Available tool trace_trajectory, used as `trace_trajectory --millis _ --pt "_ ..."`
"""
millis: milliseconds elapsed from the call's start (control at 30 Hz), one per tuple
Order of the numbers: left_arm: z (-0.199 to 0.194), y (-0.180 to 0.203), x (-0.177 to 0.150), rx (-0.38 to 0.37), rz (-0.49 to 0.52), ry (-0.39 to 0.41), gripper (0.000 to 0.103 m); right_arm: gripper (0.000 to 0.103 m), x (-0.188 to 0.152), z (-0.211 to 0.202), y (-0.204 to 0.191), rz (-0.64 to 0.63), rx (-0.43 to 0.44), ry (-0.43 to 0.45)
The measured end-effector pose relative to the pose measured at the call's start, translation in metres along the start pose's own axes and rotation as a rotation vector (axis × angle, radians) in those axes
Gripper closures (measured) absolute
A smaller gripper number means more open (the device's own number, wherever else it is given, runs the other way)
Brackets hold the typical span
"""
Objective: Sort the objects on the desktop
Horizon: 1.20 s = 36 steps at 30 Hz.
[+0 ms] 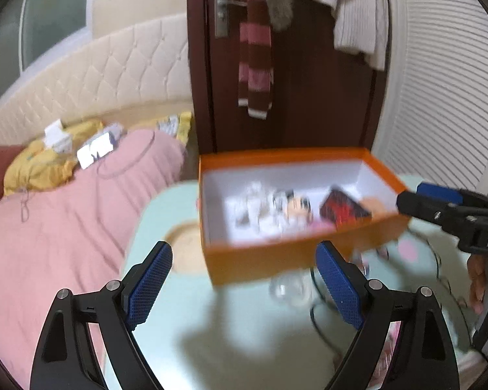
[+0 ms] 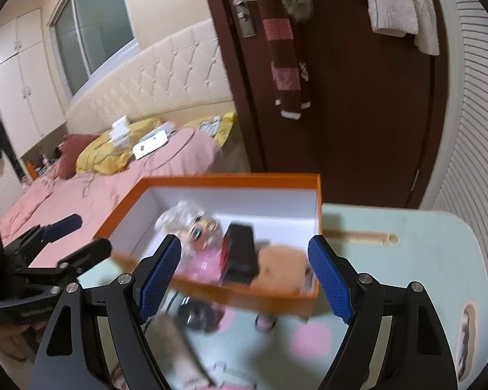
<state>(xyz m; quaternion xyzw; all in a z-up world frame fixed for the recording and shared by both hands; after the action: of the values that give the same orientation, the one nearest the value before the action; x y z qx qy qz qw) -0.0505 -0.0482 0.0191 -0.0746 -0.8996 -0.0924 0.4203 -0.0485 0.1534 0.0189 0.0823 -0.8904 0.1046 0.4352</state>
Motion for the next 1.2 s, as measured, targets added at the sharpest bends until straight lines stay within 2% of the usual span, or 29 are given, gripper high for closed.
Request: trace_trajectory --millis 133,233,367,467,500,667,733,833,967,1200 --pt "0.001 -0.003 -0.032 -0.017 -0.061 -0.085 0.014 0.022 -0.024 -0.009 -0.01 -0.031 0.021 -0.034" --pt "0.004 -0.009 -0.052 0.009 -0.098 -0.128 0.014 0.022 -0.045 -0.01 -0.014 -0.047 0.01 -0.074" --pt "0.006 -0.023 -0.064 0.039 -0.162 -0.137 0.014 0.022 -0.066 -0.011 -0.006 -0.016 -0.013 -0.116" --pt "0.007 -0.033 -0.064 0.057 -0.22 -0.121 0.012 0.022 -0.081 -0.006 0.011 0.034 -0.07 -0.156" --pt "0.009 -0.034 -0.064 0.071 -0.223 -0.122 0.009 0.022 -0.086 -0.002 0.018 0.057 -0.092 -0.182" --pt "0.019 -0.021 -0.071 0.152 -0.117 -0.167 0.002 0.021 -0.092 0.005 0.026 0.044 -0.167 -0.177" --pt "0.02 -0.017 -0.072 0.149 -0.092 -0.171 0.001 0.017 -0.093 0.008 0.022 0.01 -0.189 -0.186" --pt "0.018 -0.018 -0.072 0.145 -0.097 -0.167 0.001 0.013 -0.094 0.014 0.017 -0.046 -0.224 -0.21" --pt "0.017 -0.02 -0.072 0.145 -0.103 -0.163 0.001 0.012 -0.093 0.012 0.021 -0.031 -0.205 -0.198" --pt "0.017 -0.02 -0.073 0.15 -0.099 -0.163 0.001 0.009 -0.093 0.008 0.025 -0.034 -0.228 -0.213"
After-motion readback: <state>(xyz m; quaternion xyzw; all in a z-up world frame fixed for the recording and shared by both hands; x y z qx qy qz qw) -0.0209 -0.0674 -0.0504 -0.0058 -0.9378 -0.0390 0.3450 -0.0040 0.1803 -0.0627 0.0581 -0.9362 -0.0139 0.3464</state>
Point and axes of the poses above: each gripper's, at about its wrist camera, not at the fingertips, and z roughly the way its jaws point, y to its right, x to its top, the point moved 6 cm from there along z, roughly the way its jaws point, and after that the axes turned 7 degrees about -z, right-handed, at the moved point
